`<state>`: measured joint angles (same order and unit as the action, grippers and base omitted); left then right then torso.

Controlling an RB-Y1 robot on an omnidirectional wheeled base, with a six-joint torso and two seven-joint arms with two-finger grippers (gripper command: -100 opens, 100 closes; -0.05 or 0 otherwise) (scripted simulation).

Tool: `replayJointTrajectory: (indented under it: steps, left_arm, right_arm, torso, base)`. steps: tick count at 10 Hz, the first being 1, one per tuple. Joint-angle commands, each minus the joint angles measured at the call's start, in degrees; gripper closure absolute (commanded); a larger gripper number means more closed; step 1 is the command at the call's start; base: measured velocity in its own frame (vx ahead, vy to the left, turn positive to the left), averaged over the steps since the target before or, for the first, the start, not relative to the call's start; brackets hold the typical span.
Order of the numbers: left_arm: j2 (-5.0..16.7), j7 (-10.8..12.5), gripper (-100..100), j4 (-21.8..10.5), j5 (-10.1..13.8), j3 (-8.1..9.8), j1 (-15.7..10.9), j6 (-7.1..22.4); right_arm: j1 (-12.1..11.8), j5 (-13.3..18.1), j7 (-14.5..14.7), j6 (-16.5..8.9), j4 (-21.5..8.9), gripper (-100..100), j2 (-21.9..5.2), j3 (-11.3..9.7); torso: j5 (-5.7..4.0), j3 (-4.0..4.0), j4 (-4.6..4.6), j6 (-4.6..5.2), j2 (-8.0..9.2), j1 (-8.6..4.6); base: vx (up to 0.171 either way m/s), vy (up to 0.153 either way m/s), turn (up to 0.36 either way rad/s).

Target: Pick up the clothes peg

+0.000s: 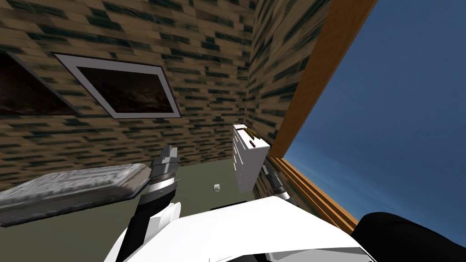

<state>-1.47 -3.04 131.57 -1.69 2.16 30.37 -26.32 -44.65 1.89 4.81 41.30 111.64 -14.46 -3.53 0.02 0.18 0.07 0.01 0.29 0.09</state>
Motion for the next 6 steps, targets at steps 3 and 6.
replayJointTrajectory:
  steps: [3,6]
  left_arm:
    - [0.0,0.0,0,0.0,0.0,-0.01,0.0,0.0]
    - [0.0,0.0,0,0.0,0.0,0.0,0.0,0.0]
  right_arm:
    - [-5.3,0.7,0.5,3.1,-5.8,-100,-4.6,0.3]
    - [-9.9,1.5,1.2,6.3,-11.3,-100,-9.0,0.4]
  torso:
    - [0.04,0.0,0.0,-0.02,0.01,0.17]
    - [0.0,-0.08,-0.03,-0.01,-0.15,-0.02]
  base:
    - [-0.058,0.075,0.11]
    - [-0.029,0.048,0.091]
